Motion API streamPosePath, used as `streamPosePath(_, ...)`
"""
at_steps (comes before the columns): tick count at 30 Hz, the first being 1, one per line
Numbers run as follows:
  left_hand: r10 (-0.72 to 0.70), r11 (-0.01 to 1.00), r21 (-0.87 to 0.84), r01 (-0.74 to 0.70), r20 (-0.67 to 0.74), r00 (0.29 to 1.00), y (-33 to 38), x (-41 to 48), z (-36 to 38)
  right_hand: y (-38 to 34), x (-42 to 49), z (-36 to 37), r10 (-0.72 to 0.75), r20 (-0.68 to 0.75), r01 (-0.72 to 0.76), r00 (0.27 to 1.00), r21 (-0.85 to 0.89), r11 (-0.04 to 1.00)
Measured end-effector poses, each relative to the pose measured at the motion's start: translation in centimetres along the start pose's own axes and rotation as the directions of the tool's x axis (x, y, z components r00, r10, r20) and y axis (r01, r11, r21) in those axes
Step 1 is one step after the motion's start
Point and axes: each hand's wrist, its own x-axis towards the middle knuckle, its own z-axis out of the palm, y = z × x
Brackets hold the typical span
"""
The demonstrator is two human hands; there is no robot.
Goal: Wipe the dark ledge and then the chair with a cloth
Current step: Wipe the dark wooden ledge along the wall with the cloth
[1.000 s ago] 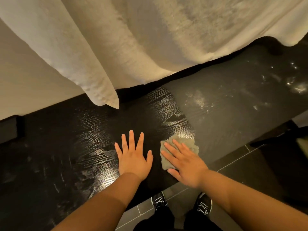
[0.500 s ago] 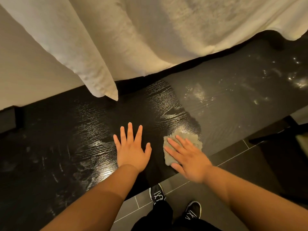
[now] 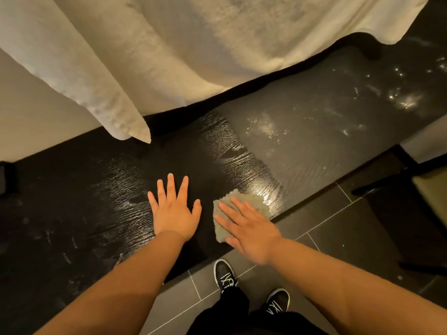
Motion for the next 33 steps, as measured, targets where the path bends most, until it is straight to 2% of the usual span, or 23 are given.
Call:
streamPosePath(2,0.003,1.0,-0.001,-0.003,-0.004,1.0,0.0,0.0,0.0,2.7,-0.6,-0.1,0.003,-0.007,-0.003,1.0,-0.005,1.0)
streamPosePath(5,-0.01,1.0,-0.002,0.01,-0.004,1.0,0.1,-0.2,0.0,6.3,-1.9,-0.4,0.187,-0.003,-0.187,0.982,-0.004,0.982)
streamPosePath(9,-0.021,1.0,-0.008,0.021,-0.029,0.999,0.4,0.0,0.0,4.2,-1.5,-0.4,0.325,-0.018,-0.324,0.946,0.027,0.946)
streamPosePath(11,-0.028,1.0,-0.005,0.028,-0.021,0.999,0.5,-0.1,0.0,1.2,-1.0,0.2,0.261,0.01,-0.261,0.965,0.033,0.965)
streamPosePath(13,-0.027,1.0,-0.005,0.027,-0.019,0.999,0.5,-0.2,0.0,-0.9,-1.2,0.8,0.104,0.022,-0.104,0.994,0.0,0.995)
streamPosePath(15,-0.025,1.0,0.002,0.025,-0.013,1.0,0.4,-0.3,-0.2,0.2,-1.4,0.6,-0.026,0.035,0.027,0.999,-0.021,0.999)
streamPosePath(16,-0.024,1.0,0.006,0.024,-0.011,1.0,0.4,-0.3,-0.2,1.5,-1.4,0.4,-0.047,0.02,0.048,0.999,-0.025,0.999)
streamPosePath(17,-0.023,1.0,0.01,0.023,-0.013,1.0,0.4,-0.3,-0.1,3.1,-1.5,0.3,-0.016,0.005,0.017,1.0,-0.024,1.0)
streamPosePath(19,-0.024,1.0,0.013,0.024,-0.018,1.0,0.3,-0.3,0.0,6.3,-2.1,-0.2,0.161,-0.019,-0.161,0.987,-0.005,0.987)
streamPosePath(22,-0.021,1.0,0.0,0.021,-0.033,0.999,0.3,-0.2,0.1,8.7,-2.8,-1.2,0.412,-0.009,-0.411,0.911,0.064,0.91)
streamPosePath(25,-0.022,1.0,-0.005,0.022,-0.037,0.999,0.4,-0.1,0.1,6.9,-1.6,-1.6,0.512,0.018,-0.512,0.859,0.074,0.856)
streamPosePath(27,-0.021,1.0,-0.015,0.021,-0.033,0.999,0.4,-0.1,0.1,4.3,-0.6,-1.4,0.418,0.043,-0.42,0.907,0.042,0.907)
streamPosePath(29,-0.017,1.0,-0.012,0.017,-0.029,0.999,0.3,-0.1,0.1,2.9,-0.4,-0.8,0.24,0.065,-0.24,0.969,-0.013,0.971)
streamPosePath(31,-0.016,1.0,-0.017,0.016,-0.035,0.999,0.3,0.0,0.2,4.4,-0.5,-1.1,0.086,0.06,-0.085,0.995,-0.022,0.996)
streamPosePath(33,-0.014,1.0,-0.025,0.013,-0.033,0.999,0.2,0.0,0.3,7.5,-0.4,-1.6,0.062,0.038,-0.06,0.997,-0.05,0.997)
